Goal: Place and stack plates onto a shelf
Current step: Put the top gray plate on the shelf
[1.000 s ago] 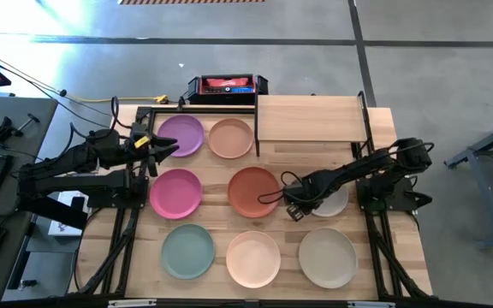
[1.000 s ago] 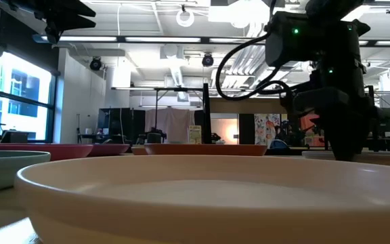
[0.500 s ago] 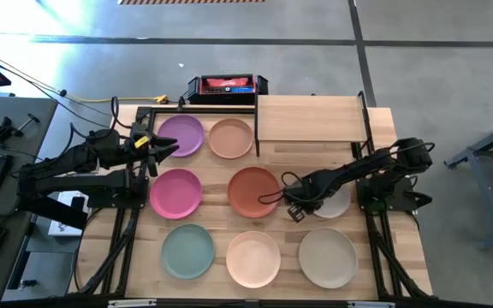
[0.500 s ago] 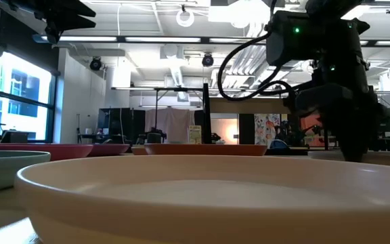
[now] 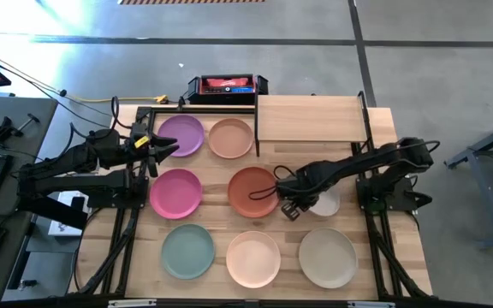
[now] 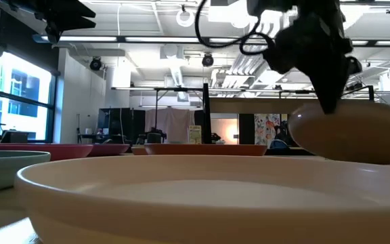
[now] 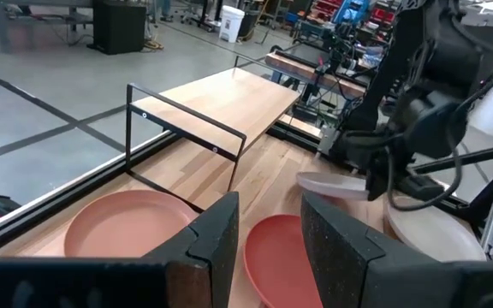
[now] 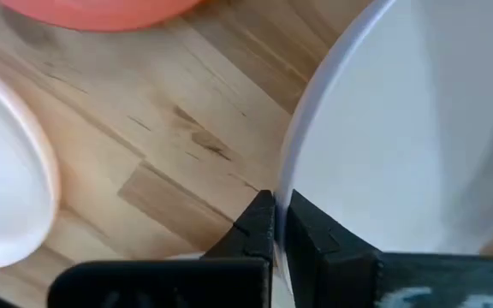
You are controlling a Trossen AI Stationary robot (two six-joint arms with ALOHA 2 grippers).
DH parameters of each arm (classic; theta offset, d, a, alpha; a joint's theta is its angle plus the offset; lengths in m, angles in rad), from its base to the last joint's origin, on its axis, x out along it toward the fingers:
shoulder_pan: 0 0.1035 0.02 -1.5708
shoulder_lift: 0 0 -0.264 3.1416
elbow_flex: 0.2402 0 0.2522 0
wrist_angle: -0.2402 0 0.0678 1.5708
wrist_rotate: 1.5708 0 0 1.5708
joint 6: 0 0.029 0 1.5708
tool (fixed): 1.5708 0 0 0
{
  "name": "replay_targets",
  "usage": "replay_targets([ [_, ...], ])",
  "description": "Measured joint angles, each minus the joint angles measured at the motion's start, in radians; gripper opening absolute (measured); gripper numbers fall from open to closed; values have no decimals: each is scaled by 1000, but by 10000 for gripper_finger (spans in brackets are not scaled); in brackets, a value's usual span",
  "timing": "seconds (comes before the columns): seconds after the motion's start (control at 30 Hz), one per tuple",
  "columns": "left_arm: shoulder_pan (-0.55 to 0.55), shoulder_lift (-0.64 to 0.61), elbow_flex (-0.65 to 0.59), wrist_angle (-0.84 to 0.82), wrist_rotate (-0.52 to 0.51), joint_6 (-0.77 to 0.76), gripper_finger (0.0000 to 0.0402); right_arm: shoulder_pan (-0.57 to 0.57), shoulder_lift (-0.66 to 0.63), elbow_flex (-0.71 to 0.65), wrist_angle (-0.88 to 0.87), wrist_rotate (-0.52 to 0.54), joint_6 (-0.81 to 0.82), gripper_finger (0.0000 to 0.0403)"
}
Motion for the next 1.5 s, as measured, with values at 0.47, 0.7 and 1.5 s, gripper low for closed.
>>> replay_targets([
  [0.47, 0, 0, 0, -1, 0, 21, 115, 58, 0, 266, -189, 4, 10, 0],
  [0.7, 0, 0, 0, -1, 0, 42, 115, 81, 0, 408, -213, 10, -27, 0],
  [1.5, 0, 0, 0, 0, -46, 62, 115, -126, -12, 740, -476, 436, -470, 0],
])
